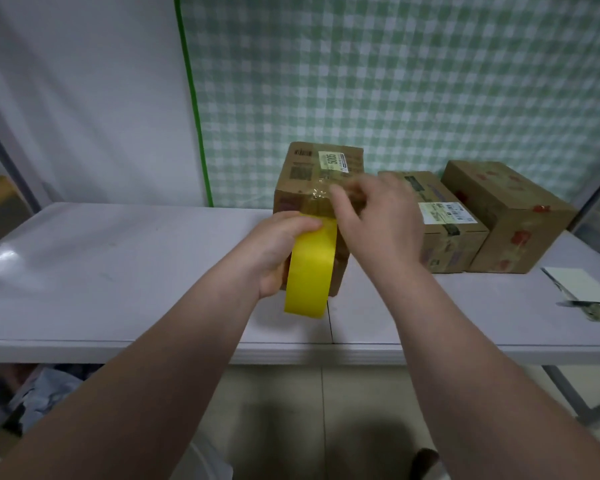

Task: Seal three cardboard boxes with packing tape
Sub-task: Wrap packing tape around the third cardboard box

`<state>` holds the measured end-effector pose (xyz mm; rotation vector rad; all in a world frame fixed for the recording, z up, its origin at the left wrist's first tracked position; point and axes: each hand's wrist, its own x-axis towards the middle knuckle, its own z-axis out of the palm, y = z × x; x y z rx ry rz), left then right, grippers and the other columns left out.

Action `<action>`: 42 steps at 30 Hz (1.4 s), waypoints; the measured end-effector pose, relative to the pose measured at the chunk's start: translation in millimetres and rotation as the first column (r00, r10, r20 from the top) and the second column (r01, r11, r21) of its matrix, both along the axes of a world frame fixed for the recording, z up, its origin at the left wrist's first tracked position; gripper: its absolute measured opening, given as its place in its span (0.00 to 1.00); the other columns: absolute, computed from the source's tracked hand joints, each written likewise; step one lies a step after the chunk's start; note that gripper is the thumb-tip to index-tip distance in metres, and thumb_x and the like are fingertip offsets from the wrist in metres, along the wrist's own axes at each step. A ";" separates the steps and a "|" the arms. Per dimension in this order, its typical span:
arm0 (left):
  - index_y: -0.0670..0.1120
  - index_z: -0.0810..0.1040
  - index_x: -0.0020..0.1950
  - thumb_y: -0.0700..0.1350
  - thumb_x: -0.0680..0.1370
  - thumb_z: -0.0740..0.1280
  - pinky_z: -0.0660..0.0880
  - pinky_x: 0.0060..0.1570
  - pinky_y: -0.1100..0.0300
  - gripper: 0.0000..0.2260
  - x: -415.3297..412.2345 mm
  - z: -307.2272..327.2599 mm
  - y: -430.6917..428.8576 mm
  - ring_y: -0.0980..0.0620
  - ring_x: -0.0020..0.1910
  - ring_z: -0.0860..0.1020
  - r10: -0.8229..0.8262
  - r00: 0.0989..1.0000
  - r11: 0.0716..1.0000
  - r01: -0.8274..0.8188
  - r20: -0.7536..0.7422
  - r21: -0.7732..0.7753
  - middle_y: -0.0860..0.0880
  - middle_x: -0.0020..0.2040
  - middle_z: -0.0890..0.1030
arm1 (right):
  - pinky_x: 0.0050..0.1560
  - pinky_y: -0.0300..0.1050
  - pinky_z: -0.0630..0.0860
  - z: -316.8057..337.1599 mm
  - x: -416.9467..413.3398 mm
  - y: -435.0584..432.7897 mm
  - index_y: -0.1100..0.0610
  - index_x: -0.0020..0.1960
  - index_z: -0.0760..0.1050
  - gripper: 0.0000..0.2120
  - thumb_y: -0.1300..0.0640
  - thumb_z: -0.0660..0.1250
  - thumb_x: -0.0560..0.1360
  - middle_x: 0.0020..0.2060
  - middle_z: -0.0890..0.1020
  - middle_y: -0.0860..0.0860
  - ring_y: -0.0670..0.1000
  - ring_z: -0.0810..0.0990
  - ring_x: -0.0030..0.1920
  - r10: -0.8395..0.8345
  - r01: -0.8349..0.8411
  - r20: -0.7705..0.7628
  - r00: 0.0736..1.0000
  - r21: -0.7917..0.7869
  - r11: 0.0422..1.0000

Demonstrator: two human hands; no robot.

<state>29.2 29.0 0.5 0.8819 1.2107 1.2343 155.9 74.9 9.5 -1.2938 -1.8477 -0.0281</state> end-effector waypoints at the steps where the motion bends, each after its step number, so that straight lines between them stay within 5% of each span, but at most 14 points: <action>1: 0.41 0.77 0.59 0.41 0.78 0.64 0.78 0.51 0.43 0.11 0.9 -0.1 -0.2 0.42 0.43 0.82 -0.026 1.000 1.000 0.026 0.000 0.009 0.39 0.49 0.83 | 0.54 0.45 0.68 3.0 -1.0 12.3 0.51 0.61 0.79 0.18 0.42 0.61 0.78 0.58 0.80 0.50 0.54 0.73 0.61 0.087 -0.085 0.105 0.991 -0.019 0.996; 3: 0.41 0.77 0.57 0.40 0.78 0.63 0.80 0.44 0.48 0.09 0.8 -1.2 -0.8 0.43 0.37 0.82 -0.064 0.998 0.998 0.063 0.019 0.013 0.39 0.44 0.83 | 0.71 0.50 0.57 10.3 -3.7 32.9 0.48 0.72 0.68 0.24 0.42 0.59 0.79 0.72 0.69 0.50 0.55 0.62 0.73 0.271 -0.228 0.317 0.909 -0.168 0.959; 6: 0.41 0.76 0.60 0.40 0.78 0.63 0.80 0.39 0.51 0.11 -4.1 -1.3 -3.5 0.44 0.35 0.82 -0.079 0.995 0.997 0.079 0.059 0.008 0.39 0.44 0.82 | 0.75 0.55 0.49 17.2 -8.4 50.4 0.42 0.76 0.59 0.26 0.39 0.57 0.79 0.77 0.56 0.47 0.54 0.52 0.77 0.389 -0.270 0.411 0.825 -0.317 0.909; 17: 0.44 0.75 0.52 0.42 0.79 0.65 0.79 0.30 0.56 0.04 -5.1 -20.4 -2.1 0.48 0.27 0.80 -0.027 0.999 0.989 0.031 0.026 -0.146 0.44 0.31 0.81 | 0.71 0.57 0.58 17.4 -13.0 66.7 0.41 0.76 0.55 0.29 0.36 0.55 0.78 0.78 0.55 0.46 0.54 0.53 0.77 0.362 -0.225 0.497 0.789 -0.315 0.922; 26: 0.46 0.75 0.54 0.43 0.79 0.65 0.79 0.37 0.55 0.04 -1.8 -16.4 10.2 0.46 0.38 0.80 0.030 0.999 0.988 -0.035 -0.038 -0.148 0.42 0.44 0.79 | 0.64 0.55 0.68 15.6 -15.1 72.0 0.43 0.77 0.55 0.35 0.37 0.64 0.74 0.76 0.60 0.47 0.55 0.62 0.73 0.305 -0.204 0.559 0.771 -0.236 0.950; 29: 0.45 0.75 0.54 0.42 0.80 0.64 0.79 0.36 0.55 0.04 2.5 -14.7 13.1 0.47 0.37 0.79 0.060 0.996 0.990 -0.069 -0.068 -0.125 0.43 0.42 0.79 | 0.68 0.57 0.65 13.5 -9.5 71.5 0.45 0.77 0.56 0.34 0.38 0.63 0.75 0.77 0.59 0.48 0.55 0.59 0.75 0.326 -0.230 0.507 0.798 -0.243 0.942; 32: 0.44 0.76 0.55 0.40 0.79 0.64 0.78 0.38 0.55 0.05 7.8 -18.3 15.7 0.48 0.37 0.78 0.092 0.990 0.988 -0.104 -0.109 -0.111 0.43 0.41 0.79 | 0.71 0.54 0.63 2.8 11.4 63.3 0.49 0.75 0.63 0.28 0.39 0.60 0.78 0.74 0.66 0.51 0.53 0.63 0.74 0.394 -0.365 0.162 0.905 -0.185 0.913; 35: 0.46 0.77 0.50 0.40 0.79 0.65 0.78 0.46 0.49 0.03 15.1 -23.1 17.8 0.45 0.42 0.79 0.121 0.985 0.986 -0.134 -0.125 -0.103 0.42 0.45 0.79 | 0.62 0.40 0.67 -20.9 35.4 46.6 0.53 0.70 0.71 0.21 0.45 0.57 0.81 0.65 0.77 0.51 0.50 0.74 0.65 0.224 -0.237 -0.225 0.948 -0.030 0.971; 37: 0.47 0.77 0.52 0.40 0.79 0.65 0.78 0.47 0.49 0.04 21.5 -23.7 18.0 0.44 0.44 0.79 0.140 0.983 0.984 -0.151 -0.115 -0.094 0.42 0.46 0.79 | 0.50 0.37 0.67 -40.3 51.0 35.2 0.54 0.65 0.76 0.16 0.51 0.57 0.82 0.58 0.82 0.52 0.52 0.77 0.58 0.015 -0.046 -0.334 0.942 -0.086 0.995; 39: 0.47 0.76 0.56 0.40 0.79 0.64 0.78 0.44 0.51 0.07 25.9 -22.6 17.9 0.45 0.41 0.79 0.156 0.984 0.984 -0.162 -0.081 -0.078 0.44 0.45 0.79 | 0.44 0.39 0.67 -62.8 66.7 31.8 0.54 0.58 0.79 0.13 0.56 0.58 0.80 0.50 0.83 0.54 0.56 0.79 0.51 -0.137 0.079 -0.236 0.962 -0.241 0.967; 42: 0.46 0.75 0.60 0.40 0.79 0.64 0.78 0.41 0.52 0.10 31.9 -20.6 16.5 0.46 0.40 0.78 0.167 0.984 0.982 -0.172 -0.065 -0.073 0.44 0.44 0.78 | 0.44 0.42 0.69 -96.0 89.9 31.7 0.55 0.57 0.80 0.13 0.61 0.60 0.77 0.53 0.81 0.57 0.58 0.78 0.52 -0.240 0.235 0.061 0.969 -0.540 0.808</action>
